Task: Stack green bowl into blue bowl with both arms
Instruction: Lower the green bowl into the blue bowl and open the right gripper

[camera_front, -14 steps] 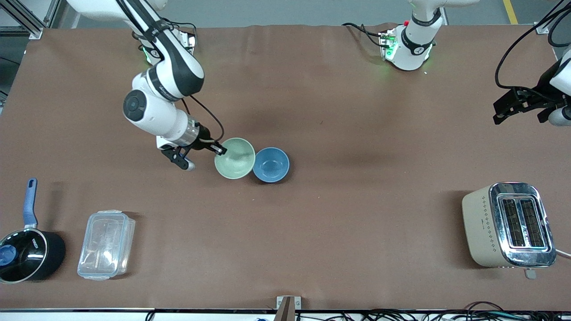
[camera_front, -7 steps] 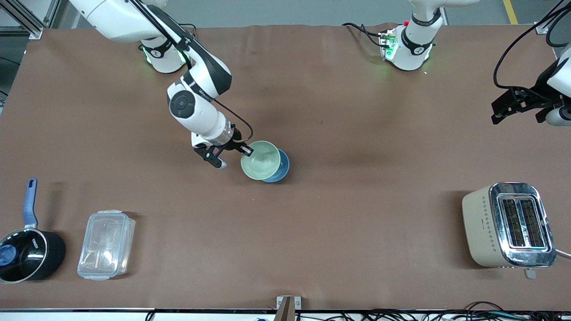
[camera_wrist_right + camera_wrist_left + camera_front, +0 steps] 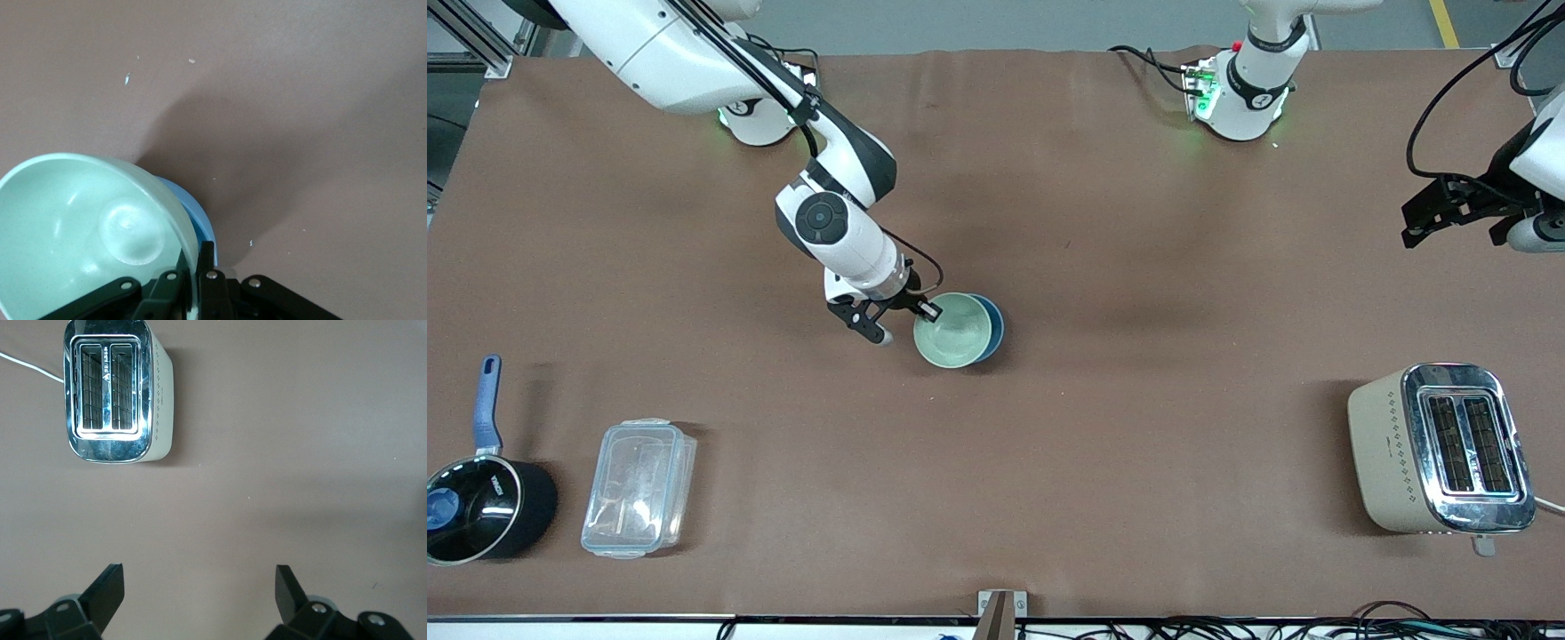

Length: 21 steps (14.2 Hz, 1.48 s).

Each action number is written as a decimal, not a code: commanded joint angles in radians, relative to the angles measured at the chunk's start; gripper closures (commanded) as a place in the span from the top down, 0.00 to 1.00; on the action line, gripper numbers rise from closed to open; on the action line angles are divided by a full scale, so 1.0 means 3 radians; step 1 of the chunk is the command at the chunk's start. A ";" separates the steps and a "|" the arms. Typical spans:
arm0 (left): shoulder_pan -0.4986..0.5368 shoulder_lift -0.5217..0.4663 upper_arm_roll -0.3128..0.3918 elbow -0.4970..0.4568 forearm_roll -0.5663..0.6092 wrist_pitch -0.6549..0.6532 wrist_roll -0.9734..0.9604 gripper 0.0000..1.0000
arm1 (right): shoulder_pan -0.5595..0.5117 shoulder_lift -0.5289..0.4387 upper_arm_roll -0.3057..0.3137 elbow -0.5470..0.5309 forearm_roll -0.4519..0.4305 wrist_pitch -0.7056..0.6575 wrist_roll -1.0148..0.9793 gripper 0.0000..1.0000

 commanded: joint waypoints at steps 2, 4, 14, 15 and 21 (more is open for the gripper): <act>-0.0011 -0.0035 0.0008 -0.0029 -0.0071 -0.0012 -0.0012 1.00 | 0.0064 0.0056 0.0041 0.0077 -0.0091 0.0013 0.0165 0.01; -0.0006 -0.0035 0.0008 -0.0035 -0.0082 -0.0012 -0.0012 1.00 | 0.0080 0.0061 0.0087 0.0072 -0.0096 0.0013 0.0165 0.01; -0.0001 -0.0020 0.0008 -0.0040 -0.0087 -0.0017 0.0003 1.00 | 0.0049 0.0137 0.0087 0.0072 -0.0270 -0.0002 0.0149 0.42; -0.0006 -0.0015 0.0008 -0.0035 -0.0087 -0.0017 0.0013 1.00 | 0.0024 0.0112 0.0087 0.0072 -0.0316 -0.0018 0.0144 0.60; -0.0011 0.0021 0.0008 0.0001 -0.0067 -0.0017 0.0039 1.00 | -0.0155 -0.0337 -0.0056 0.0220 -0.0449 -0.0547 -0.0304 0.97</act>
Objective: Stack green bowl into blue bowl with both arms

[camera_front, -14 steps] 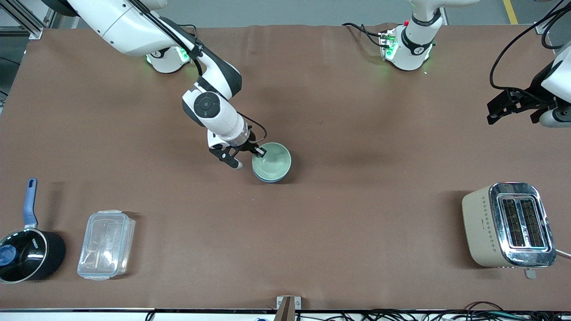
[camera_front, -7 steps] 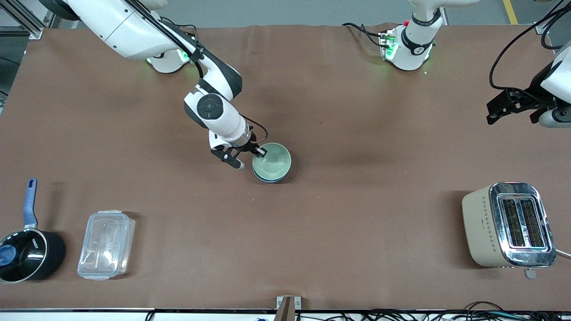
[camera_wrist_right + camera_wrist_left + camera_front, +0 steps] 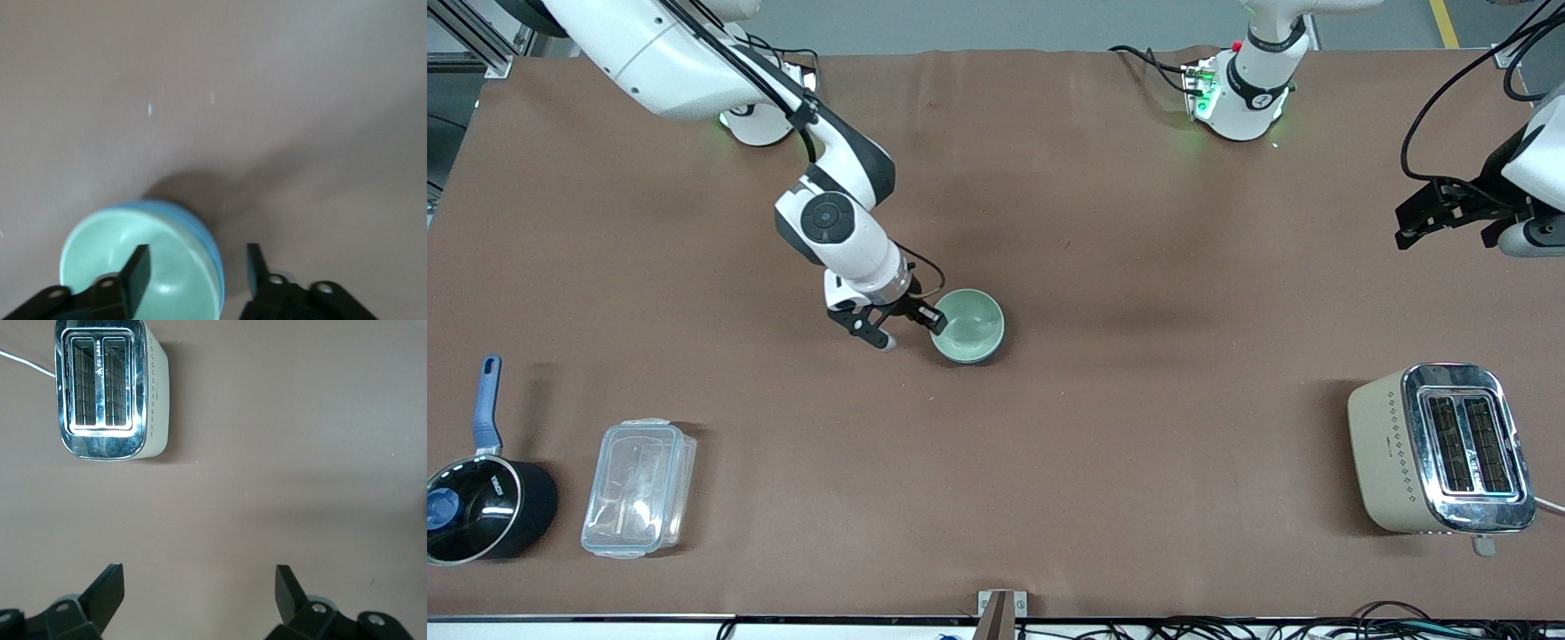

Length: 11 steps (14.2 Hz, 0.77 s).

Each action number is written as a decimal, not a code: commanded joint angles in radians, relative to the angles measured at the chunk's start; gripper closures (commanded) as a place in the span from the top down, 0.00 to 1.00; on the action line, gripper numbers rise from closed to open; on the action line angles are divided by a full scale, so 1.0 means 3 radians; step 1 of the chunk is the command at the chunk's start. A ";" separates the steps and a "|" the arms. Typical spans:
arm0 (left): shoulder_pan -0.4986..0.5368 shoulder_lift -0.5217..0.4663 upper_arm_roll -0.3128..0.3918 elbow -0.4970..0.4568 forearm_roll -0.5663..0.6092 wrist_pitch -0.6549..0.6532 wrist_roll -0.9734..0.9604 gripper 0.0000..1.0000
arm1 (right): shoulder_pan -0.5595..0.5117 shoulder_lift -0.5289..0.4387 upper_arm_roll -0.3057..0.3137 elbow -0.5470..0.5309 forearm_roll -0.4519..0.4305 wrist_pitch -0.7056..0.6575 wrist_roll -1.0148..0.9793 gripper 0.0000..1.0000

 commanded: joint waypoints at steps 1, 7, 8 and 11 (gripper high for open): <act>-0.0011 0.0002 0.0008 0.0026 -0.0034 -0.0017 0.0035 1.00 | -0.0063 -0.0367 -0.0102 0.0162 -0.0032 -0.0618 -0.0490 1.00; -0.0006 0.0002 0.0013 0.0026 -0.0029 -0.0017 0.0035 1.00 | -0.0216 -0.0760 -0.0357 0.0766 0.0167 -0.2057 -0.1814 1.00; -0.0006 0.0002 0.0013 0.0026 -0.0034 -0.0017 0.0035 1.00 | -0.0206 -0.0913 -0.0535 0.0767 0.0391 -0.2113 -0.2106 1.00; -0.0001 0.0002 0.0013 0.0026 -0.0029 -0.0063 0.0035 1.00 | -0.0170 -0.1338 -0.1128 0.0756 0.0827 -0.2404 -0.3194 1.00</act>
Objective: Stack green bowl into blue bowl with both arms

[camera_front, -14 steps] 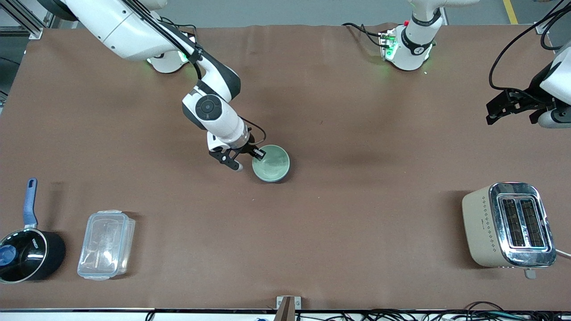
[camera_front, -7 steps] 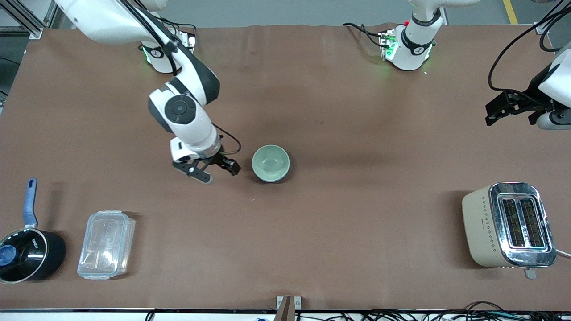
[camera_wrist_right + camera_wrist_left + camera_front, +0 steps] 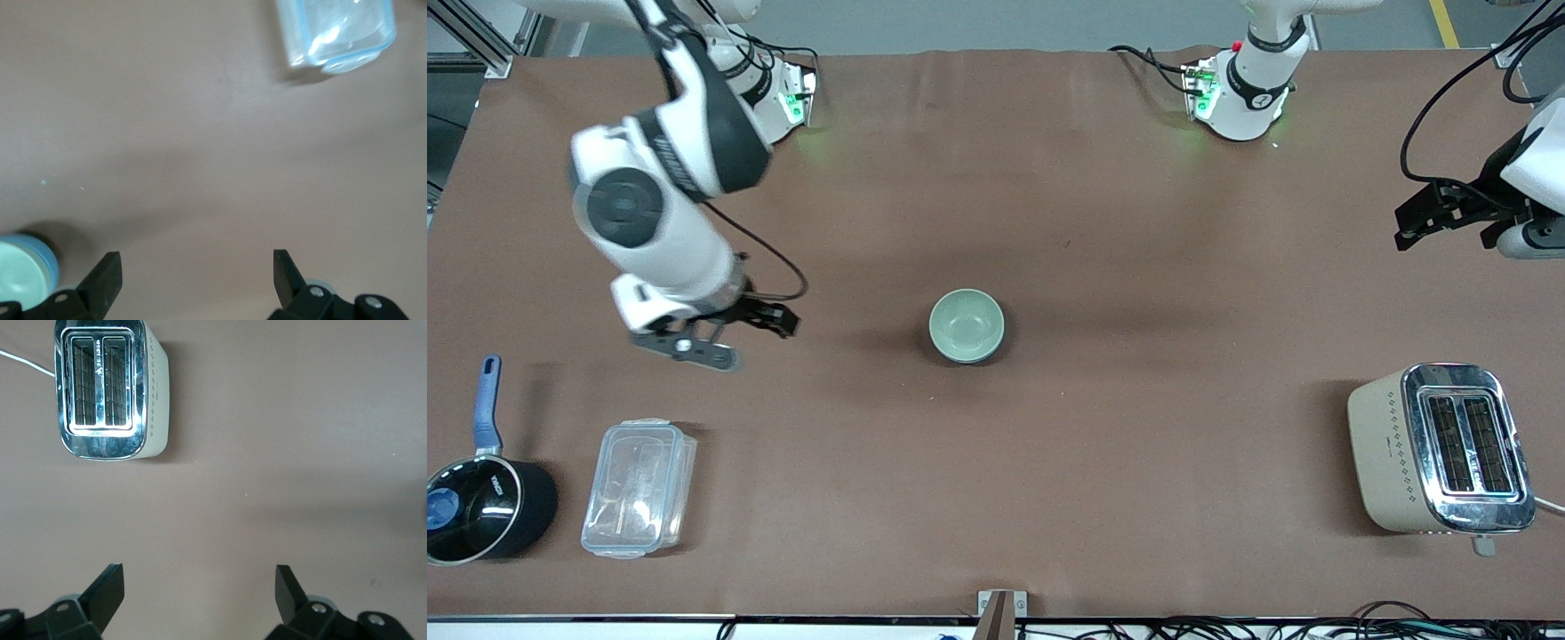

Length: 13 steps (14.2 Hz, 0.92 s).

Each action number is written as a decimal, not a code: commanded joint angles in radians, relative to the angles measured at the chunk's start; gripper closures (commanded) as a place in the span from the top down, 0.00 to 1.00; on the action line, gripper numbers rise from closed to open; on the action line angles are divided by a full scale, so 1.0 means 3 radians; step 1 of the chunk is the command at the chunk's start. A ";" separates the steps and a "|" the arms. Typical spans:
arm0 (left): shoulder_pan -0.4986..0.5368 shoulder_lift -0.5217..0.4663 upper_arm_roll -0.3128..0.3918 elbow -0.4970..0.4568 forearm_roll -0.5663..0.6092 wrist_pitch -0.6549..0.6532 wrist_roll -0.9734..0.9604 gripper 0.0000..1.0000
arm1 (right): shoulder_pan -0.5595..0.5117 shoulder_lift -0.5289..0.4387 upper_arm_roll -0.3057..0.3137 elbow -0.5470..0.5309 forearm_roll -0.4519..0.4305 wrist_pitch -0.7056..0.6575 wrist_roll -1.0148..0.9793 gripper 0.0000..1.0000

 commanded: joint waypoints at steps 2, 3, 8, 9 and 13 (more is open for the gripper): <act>-0.0002 -0.0002 0.0011 0.0025 -0.0019 -0.0073 0.0035 1.00 | 0.0018 -0.0561 -0.0656 -0.0111 0.0442 -0.0299 -0.1090 1.00; -0.0002 -0.0002 0.0011 0.0025 -0.0014 -0.0083 0.0035 1.00 | 0.0034 -0.0653 -0.0810 -0.0111 0.0514 -0.0365 -0.1335 1.00; -0.0002 -0.0007 0.0011 0.0030 -0.0008 -0.0094 0.0035 1.00 | 0.0105 -0.0833 -0.1174 0.0275 0.0535 -0.0728 -0.1721 1.00; -0.0002 -0.0002 0.0016 0.0030 -0.0003 -0.0094 0.0035 1.00 | 0.0126 -0.0813 -0.1245 0.0495 0.0535 -0.0881 -0.1752 1.00; -0.0007 -0.0002 0.0011 0.0030 -0.0013 -0.0139 0.0045 1.00 | 0.0167 -0.0808 -0.1251 0.0625 0.0525 -0.1046 -0.1824 1.00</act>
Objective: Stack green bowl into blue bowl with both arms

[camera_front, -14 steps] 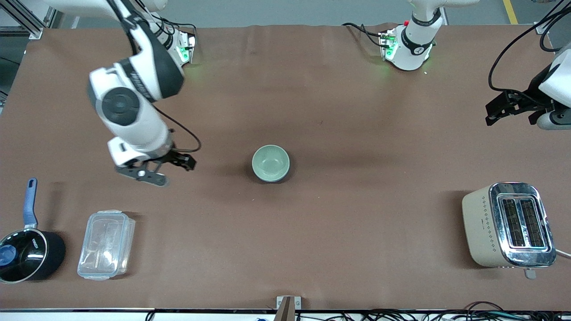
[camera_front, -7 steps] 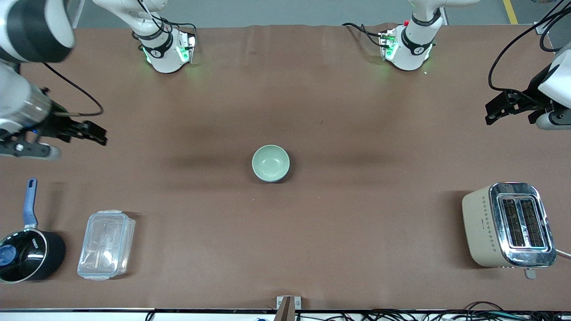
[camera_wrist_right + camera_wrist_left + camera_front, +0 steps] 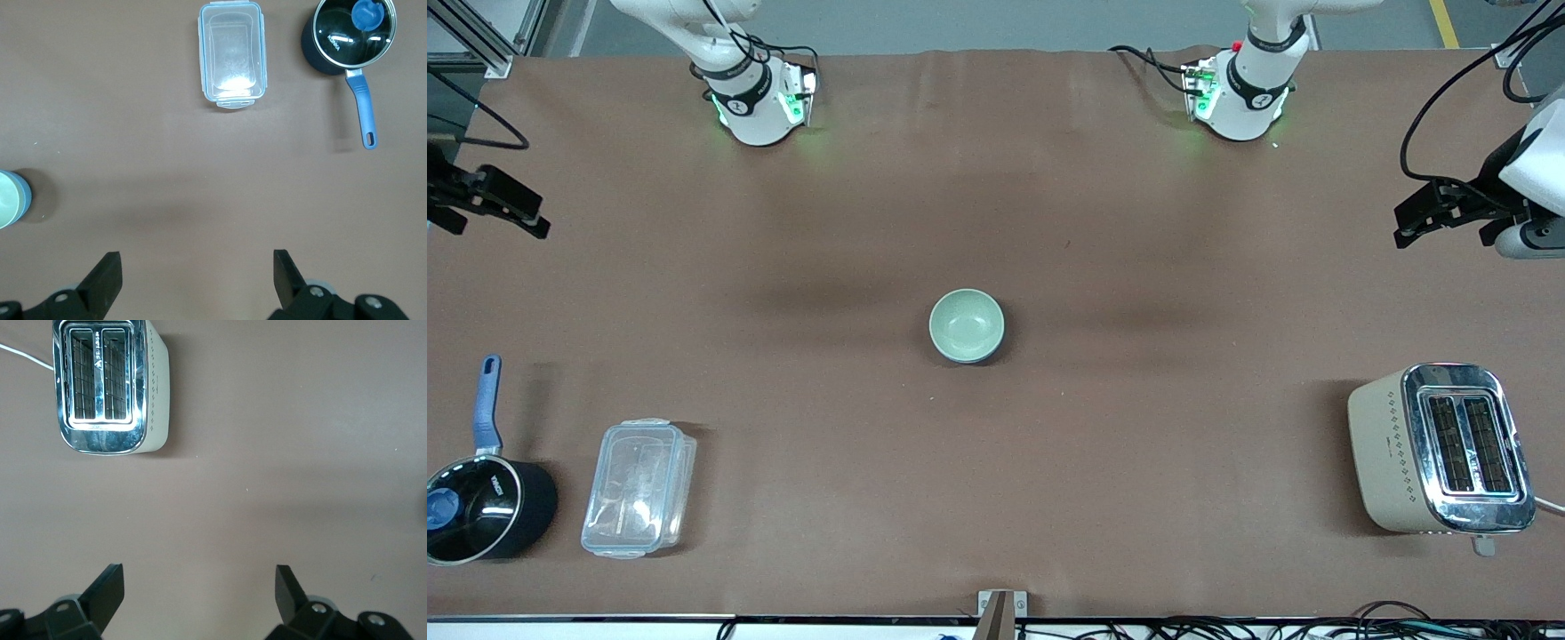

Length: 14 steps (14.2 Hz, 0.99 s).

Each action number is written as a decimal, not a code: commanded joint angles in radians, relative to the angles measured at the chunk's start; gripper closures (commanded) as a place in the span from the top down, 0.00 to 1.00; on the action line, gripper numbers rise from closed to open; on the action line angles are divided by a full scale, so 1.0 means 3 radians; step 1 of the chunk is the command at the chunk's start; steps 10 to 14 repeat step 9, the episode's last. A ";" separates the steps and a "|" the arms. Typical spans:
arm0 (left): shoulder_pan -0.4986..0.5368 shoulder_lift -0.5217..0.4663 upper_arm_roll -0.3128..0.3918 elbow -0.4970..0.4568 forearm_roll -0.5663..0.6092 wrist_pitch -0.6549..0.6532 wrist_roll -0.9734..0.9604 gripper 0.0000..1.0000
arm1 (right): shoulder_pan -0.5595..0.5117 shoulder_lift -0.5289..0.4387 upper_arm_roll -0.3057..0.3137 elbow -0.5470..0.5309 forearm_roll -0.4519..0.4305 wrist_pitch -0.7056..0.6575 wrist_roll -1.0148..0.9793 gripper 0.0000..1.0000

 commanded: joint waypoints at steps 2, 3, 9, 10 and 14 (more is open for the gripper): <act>-0.0003 -0.0004 0.0008 0.0030 -0.0049 -0.0135 0.0054 1.00 | 0.0079 0.0026 -0.0064 0.0002 0.0052 -0.0042 -0.0061 1.00; -0.0003 -0.0004 0.0008 0.0030 -0.0054 -0.0140 0.0055 1.00 | 0.0084 0.0041 -0.0064 -0.0013 0.0052 -0.0042 -0.0051 1.00; -0.0029 -0.0004 0.0003 0.0025 -0.0060 -0.0161 0.0177 1.00 | 0.0207 0.0067 -0.0238 -0.0003 0.0052 -0.0052 -0.0117 1.00; -0.0029 -0.0004 0.0003 0.0025 -0.0060 -0.0161 0.0177 1.00 | 0.0207 0.0067 -0.0238 -0.0003 0.0052 -0.0052 -0.0117 1.00; -0.0029 -0.0004 0.0003 0.0025 -0.0060 -0.0161 0.0177 1.00 | 0.0207 0.0067 -0.0238 -0.0003 0.0052 -0.0052 -0.0117 1.00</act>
